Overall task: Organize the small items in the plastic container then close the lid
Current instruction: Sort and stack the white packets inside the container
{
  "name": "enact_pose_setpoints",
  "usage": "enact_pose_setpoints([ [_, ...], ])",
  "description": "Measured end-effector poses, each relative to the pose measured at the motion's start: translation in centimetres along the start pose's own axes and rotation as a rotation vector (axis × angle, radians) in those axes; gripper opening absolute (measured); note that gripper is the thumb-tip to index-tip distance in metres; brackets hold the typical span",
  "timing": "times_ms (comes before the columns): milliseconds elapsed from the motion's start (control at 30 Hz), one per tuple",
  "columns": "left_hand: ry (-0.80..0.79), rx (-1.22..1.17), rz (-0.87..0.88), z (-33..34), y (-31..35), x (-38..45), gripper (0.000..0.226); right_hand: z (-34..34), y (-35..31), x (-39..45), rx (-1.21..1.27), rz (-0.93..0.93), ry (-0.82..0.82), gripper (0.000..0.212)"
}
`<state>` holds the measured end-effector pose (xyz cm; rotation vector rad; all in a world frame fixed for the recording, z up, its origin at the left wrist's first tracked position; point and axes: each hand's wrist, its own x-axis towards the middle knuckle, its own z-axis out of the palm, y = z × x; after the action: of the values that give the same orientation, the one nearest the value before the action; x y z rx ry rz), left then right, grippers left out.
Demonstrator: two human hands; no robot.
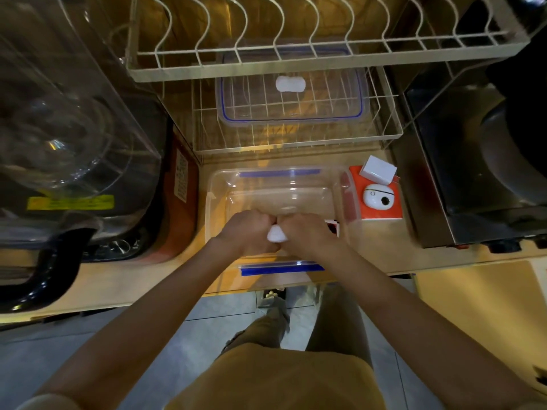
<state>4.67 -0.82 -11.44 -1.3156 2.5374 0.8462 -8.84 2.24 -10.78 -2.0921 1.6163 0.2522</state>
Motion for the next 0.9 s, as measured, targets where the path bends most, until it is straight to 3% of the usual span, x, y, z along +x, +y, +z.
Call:
enact_pose_setpoints([
  [167,-0.045,-0.105,-0.023,0.2,-0.4,-1.5,0.055,0.4,0.9,0.2,-0.003,-0.003,-0.108,0.032],
  [300,0.106,-0.006,0.036,0.2,-0.8,-3.6,0.059,-0.1,1.1,0.4,0.000,0.001,-0.074,0.033],
  [433,0.082,0.078,0.053,0.4,-0.5,-4.6,0.065,-0.4,0.3,0.4,0.052,-0.055,-0.078,0.028],
  [600,0.042,0.065,0.004,0.3,-0.1,-4.5,0.071,-0.1,-0.6,0.3,0.147,-0.113,-0.194,0.029],
  [700,0.037,0.052,-0.027,0.3,-0.1,-4.5,0.066,-0.6,-0.4,0.4,0.222,-0.113,-0.221,0.016],
  [900,0.009,0.041,-0.047,0.6,-0.1,-4.0,0.052,-1.9,0.7,0.7,0.311,-0.021,-0.312,0.026],
])
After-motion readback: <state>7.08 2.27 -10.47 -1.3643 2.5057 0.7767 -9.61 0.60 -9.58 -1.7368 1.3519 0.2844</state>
